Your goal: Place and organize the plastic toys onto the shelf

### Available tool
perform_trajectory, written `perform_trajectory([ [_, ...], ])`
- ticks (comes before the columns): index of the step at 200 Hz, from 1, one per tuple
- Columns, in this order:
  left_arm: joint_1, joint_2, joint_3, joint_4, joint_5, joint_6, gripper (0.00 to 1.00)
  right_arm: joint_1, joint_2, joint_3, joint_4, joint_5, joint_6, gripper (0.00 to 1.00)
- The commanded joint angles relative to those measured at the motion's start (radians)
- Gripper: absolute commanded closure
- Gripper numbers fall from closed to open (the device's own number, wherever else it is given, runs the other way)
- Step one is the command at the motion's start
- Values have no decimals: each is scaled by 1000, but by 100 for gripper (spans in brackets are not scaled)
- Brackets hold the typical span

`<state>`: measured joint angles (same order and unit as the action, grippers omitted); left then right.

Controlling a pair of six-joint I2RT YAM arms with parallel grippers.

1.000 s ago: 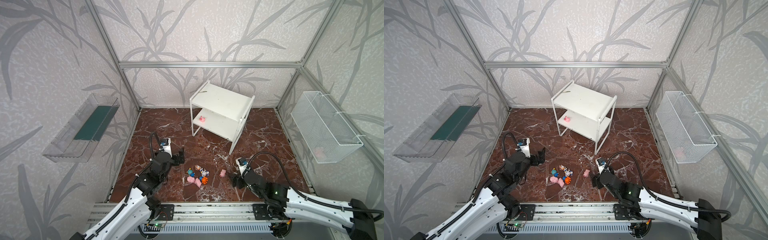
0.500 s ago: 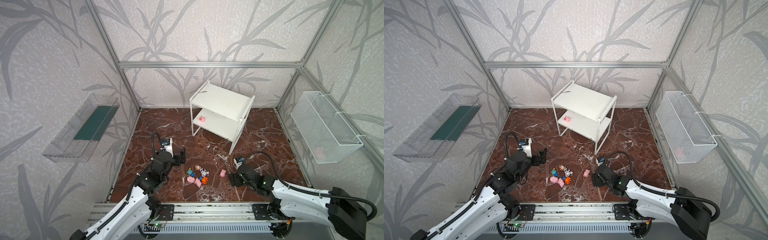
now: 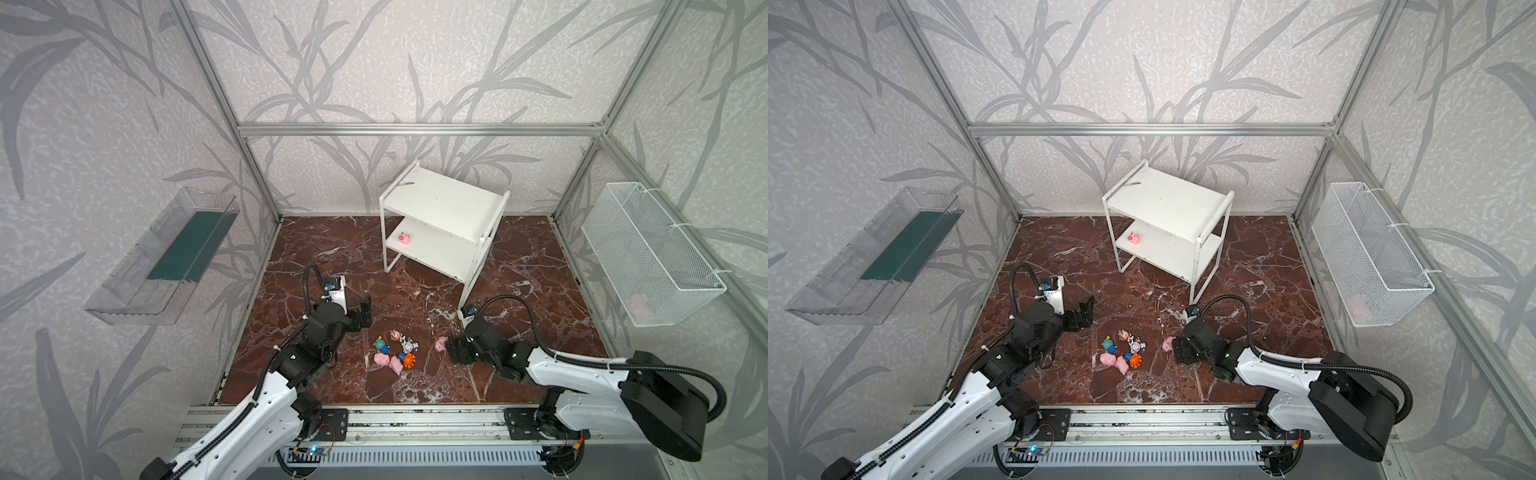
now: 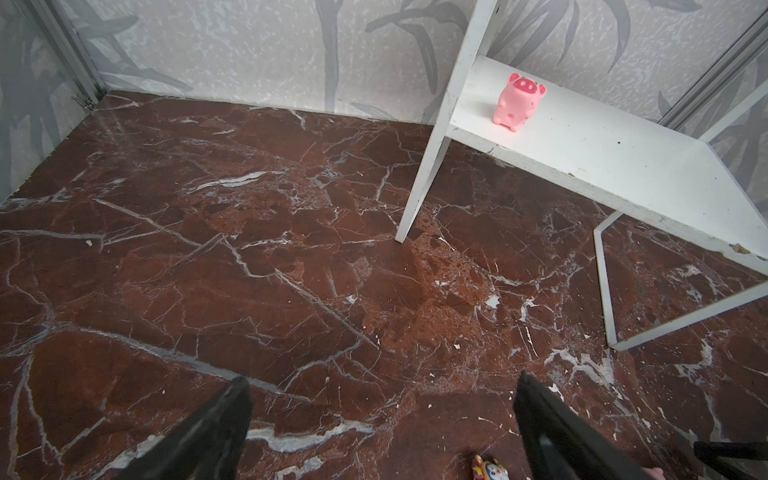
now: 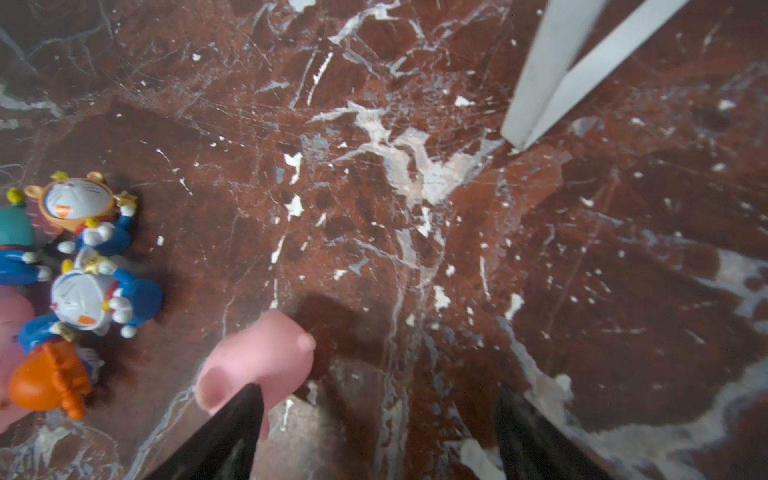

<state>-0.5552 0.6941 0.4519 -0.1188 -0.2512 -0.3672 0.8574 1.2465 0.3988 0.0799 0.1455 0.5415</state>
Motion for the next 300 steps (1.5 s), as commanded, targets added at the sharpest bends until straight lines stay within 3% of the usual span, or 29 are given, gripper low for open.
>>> perform_trajectory([
  [1,3,19,31,39,88,28,1,-3,48,64,33,-52,-21,13],
  [39,-9,135,49,102,307,39,1,-5,53,82,27,-36,-18,14],
  [61,-68,227,71,118,358,76,1,-12,2,67,0,-25,-20,14],
  [98,-268,408,149,119,300,125,1,-14,-79,89,-175,9,-62,11],
  [112,-309,481,179,131,311,91,4,-14,-108,118,-285,28,-86,8],
  [118,-327,510,190,142,314,79,5,-14,-123,123,-324,39,-94,0],
  [173,-477,735,300,159,253,38,17,-14,-374,102,-508,152,-92,1],
  [209,-518,822,351,133,188,9,26,-13,-540,123,-621,188,-115,1],
  [248,-534,877,379,92,131,-10,33,-14,-614,139,-678,187,-156,1],
  [300,-545,950,429,31,168,-28,38,-14,-681,121,-650,119,-189,0],
])
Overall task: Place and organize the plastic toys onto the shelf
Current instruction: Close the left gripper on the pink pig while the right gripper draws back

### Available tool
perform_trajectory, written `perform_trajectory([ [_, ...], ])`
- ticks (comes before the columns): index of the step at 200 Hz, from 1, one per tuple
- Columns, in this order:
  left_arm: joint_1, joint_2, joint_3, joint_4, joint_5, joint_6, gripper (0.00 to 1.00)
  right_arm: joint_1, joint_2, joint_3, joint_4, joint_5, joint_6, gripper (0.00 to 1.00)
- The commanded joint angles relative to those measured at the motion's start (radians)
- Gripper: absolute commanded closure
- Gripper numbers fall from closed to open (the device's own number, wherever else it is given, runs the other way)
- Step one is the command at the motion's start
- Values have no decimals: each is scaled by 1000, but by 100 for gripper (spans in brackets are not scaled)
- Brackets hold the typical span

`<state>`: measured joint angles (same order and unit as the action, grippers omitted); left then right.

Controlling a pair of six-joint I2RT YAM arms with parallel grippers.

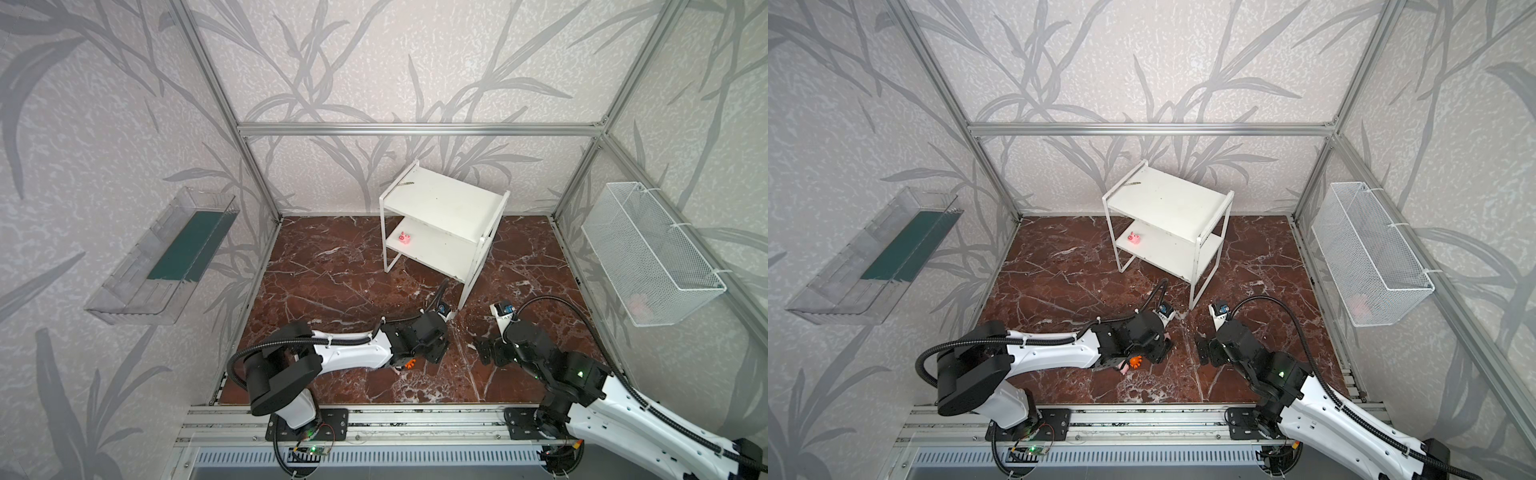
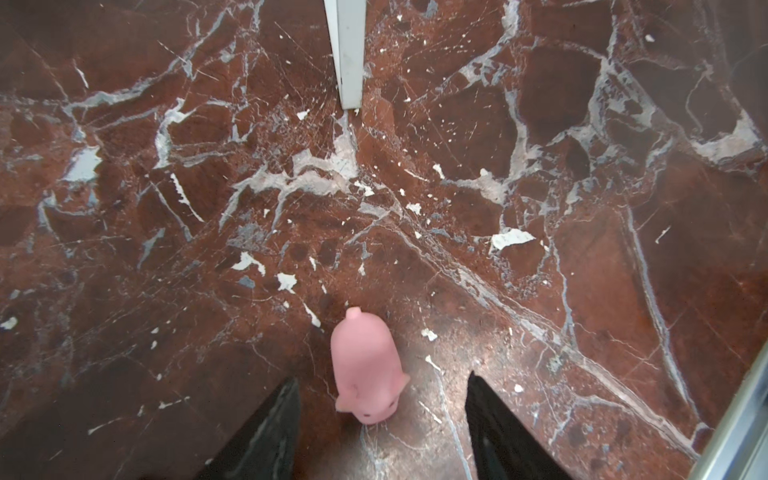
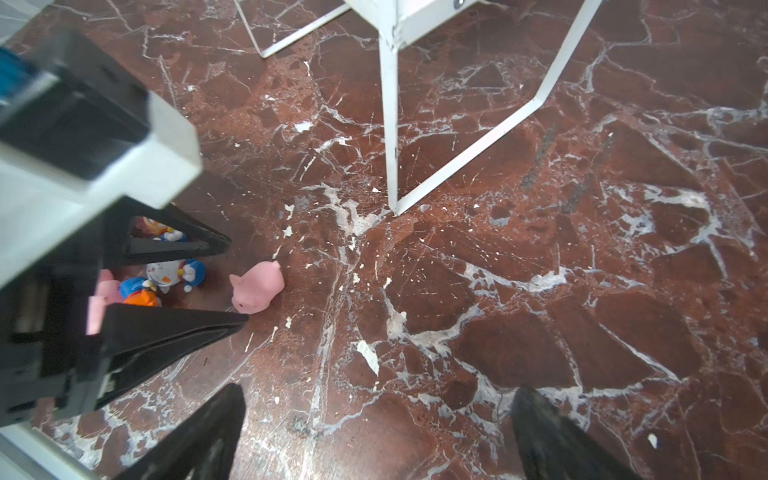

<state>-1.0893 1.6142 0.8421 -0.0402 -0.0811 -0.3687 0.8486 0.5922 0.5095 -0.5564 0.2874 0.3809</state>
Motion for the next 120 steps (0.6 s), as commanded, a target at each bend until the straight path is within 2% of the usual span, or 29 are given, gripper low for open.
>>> perform_trajectory([
  [1,-11,32,40,-48,-3,-27,38,-5,-27,11,-14,-23,-29,0],
  [35,-27,70,57,-66,-15,-48,42,-4,-40,12,-9,-30,-41,0],
  [88,-45,85,60,-91,-110,-95,51,-5,-47,4,0,-35,-45,0],
  [120,-49,94,60,-100,-132,-115,50,-5,-48,1,3,-42,-50,0],
])
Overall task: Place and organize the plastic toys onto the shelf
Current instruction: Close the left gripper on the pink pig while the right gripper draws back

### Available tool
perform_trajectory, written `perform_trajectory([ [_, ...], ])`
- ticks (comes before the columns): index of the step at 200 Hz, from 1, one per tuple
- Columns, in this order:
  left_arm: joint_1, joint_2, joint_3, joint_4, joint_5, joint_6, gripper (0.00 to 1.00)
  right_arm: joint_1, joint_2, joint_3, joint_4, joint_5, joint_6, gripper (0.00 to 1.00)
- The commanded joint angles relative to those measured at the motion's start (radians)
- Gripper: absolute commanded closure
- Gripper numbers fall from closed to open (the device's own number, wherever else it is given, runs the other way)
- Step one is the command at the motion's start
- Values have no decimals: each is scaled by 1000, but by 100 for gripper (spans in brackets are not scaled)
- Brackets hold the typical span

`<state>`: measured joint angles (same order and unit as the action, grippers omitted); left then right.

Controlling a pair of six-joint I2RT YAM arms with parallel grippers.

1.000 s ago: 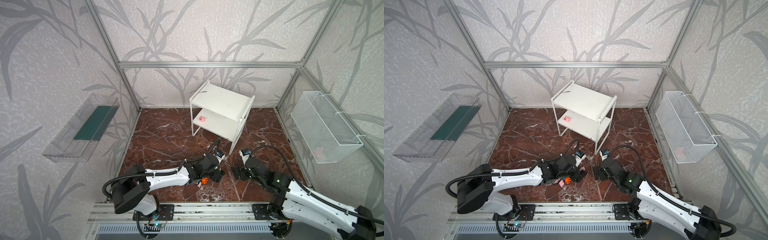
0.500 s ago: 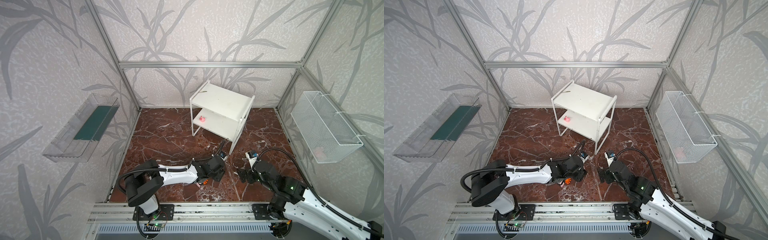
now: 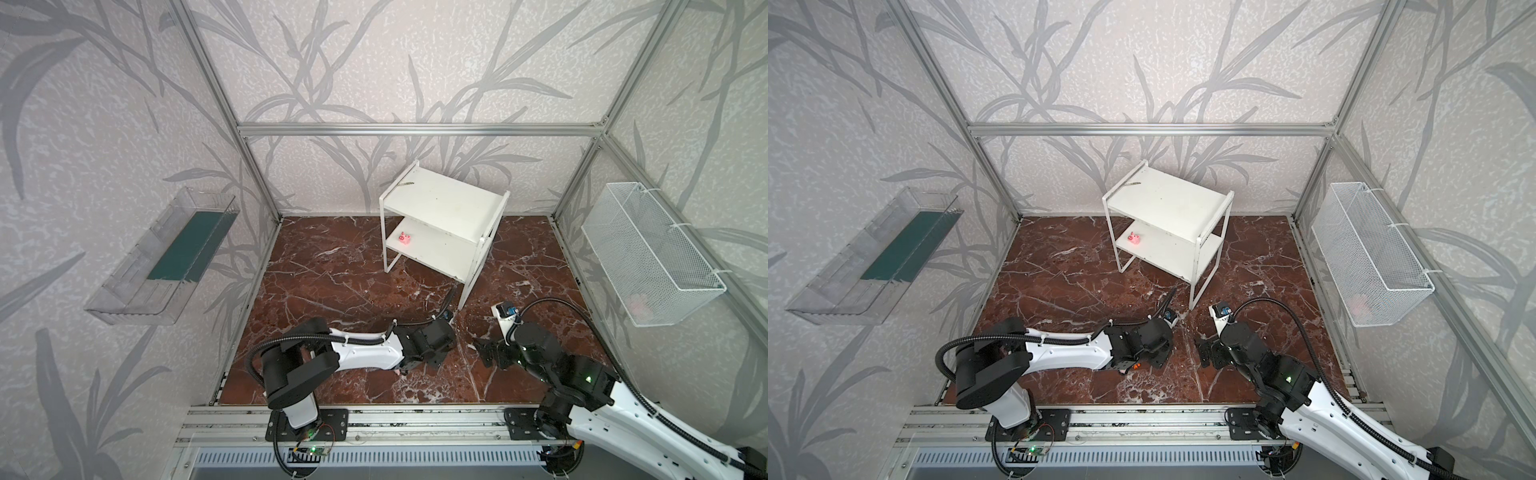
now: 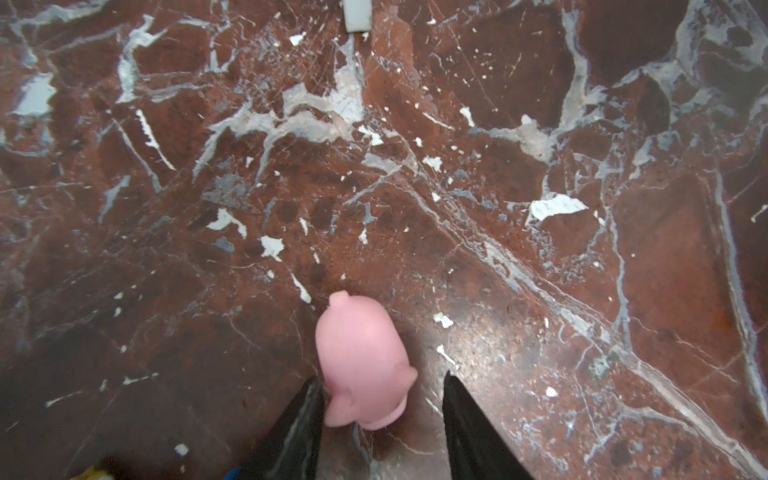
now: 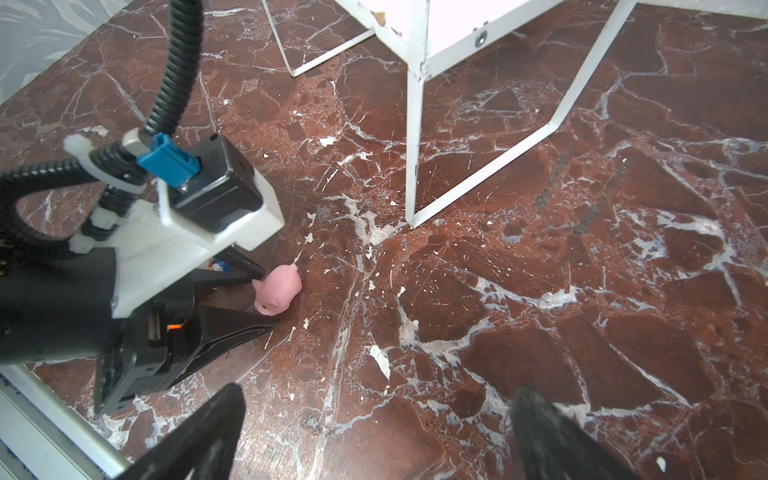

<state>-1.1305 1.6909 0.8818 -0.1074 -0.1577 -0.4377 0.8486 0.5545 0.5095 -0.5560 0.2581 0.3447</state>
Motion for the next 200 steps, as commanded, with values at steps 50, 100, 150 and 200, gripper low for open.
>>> perform_trajectory([
  [50,-7,48,36,-58,-88,-72,51,-5,-22,-11,10,-22,-10,0],
  [100,-7,49,24,-40,-70,-70,56,-5,-27,-17,15,-25,-9,0],
  [150,-6,47,8,11,-29,-45,63,-5,-31,-22,27,-50,-16,0],
  [200,-6,-28,-14,-7,-110,-20,69,-5,-31,-29,70,-98,-48,0],
])
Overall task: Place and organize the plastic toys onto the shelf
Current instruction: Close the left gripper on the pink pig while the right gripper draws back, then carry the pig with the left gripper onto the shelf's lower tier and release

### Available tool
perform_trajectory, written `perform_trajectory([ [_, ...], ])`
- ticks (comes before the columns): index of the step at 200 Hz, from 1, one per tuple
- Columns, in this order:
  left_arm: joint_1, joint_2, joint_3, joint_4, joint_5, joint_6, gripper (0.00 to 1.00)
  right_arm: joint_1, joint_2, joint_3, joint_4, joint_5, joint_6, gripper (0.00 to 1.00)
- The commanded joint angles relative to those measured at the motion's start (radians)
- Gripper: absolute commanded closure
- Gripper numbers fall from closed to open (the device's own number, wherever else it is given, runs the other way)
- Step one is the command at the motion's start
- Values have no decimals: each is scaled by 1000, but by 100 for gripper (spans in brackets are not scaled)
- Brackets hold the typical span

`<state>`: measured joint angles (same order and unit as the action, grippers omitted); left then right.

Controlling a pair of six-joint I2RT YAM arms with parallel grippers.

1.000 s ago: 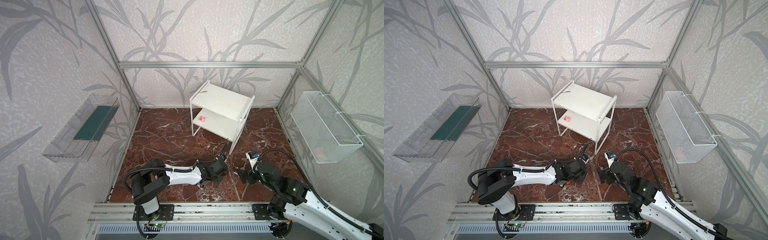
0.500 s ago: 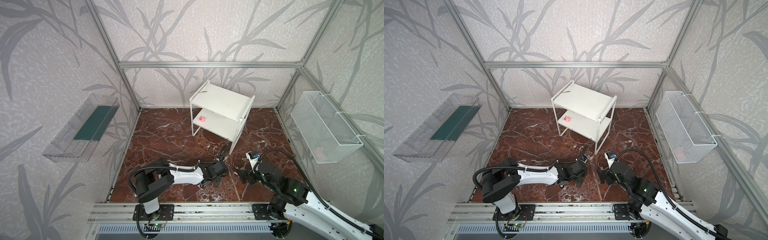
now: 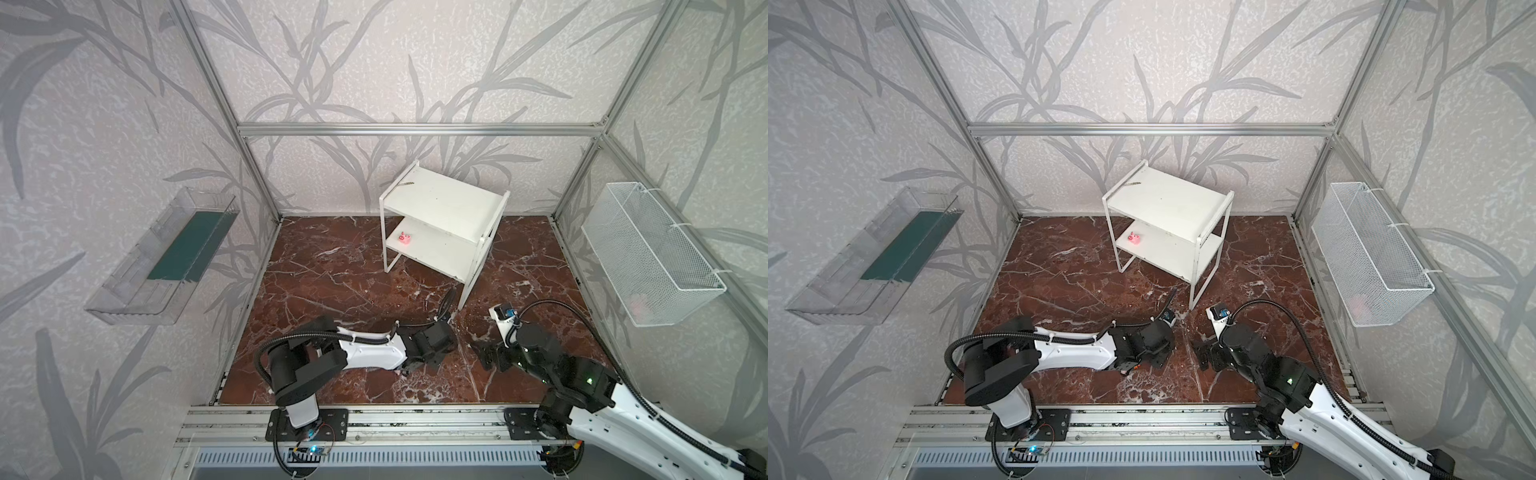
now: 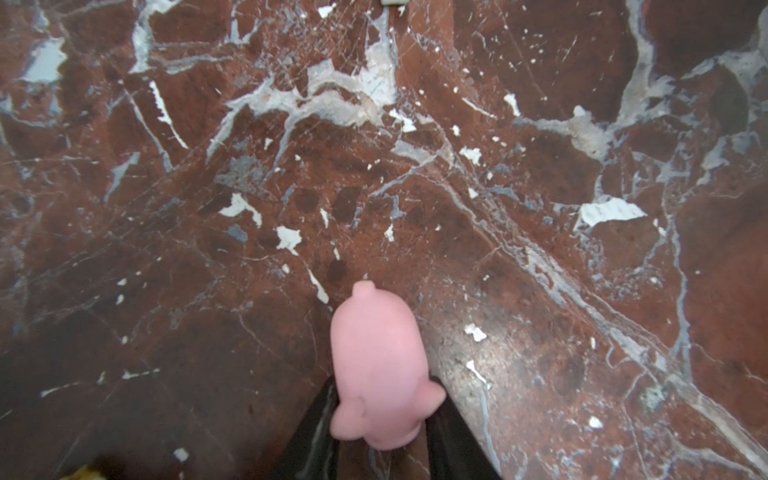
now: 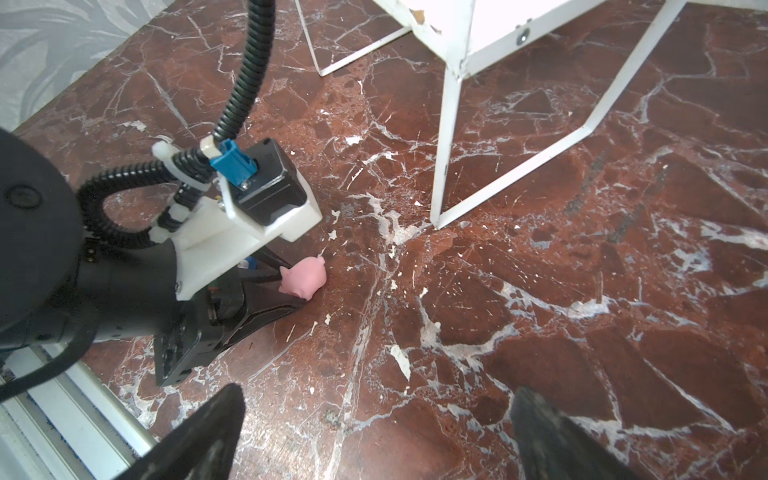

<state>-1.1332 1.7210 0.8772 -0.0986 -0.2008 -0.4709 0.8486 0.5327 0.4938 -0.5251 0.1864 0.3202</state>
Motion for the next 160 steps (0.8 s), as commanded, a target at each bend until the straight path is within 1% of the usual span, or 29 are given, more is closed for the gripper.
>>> perform_trajectory([
  [1,-3,-60,-9,-18,-67,16,69,-5,-10,-14,41,-26,-24,0],
  [40,3,-133,-18,-35,-87,79,69,-4,9,-17,61,-34,-36,0],
  [72,37,-204,-21,-34,-79,138,70,-5,16,-17,89,-63,-52,0],
  [97,97,-264,-32,2,-36,169,71,-3,13,-21,111,-82,-65,1],
  [119,156,-317,-62,84,-3,211,72,-5,15,-21,119,-85,-76,0],
  [131,193,-340,-61,100,22,231,72,-5,16,-21,121,-86,-82,0],
  [160,250,-357,-27,99,35,300,72,-4,15,-22,128,-93,-88,1],
])
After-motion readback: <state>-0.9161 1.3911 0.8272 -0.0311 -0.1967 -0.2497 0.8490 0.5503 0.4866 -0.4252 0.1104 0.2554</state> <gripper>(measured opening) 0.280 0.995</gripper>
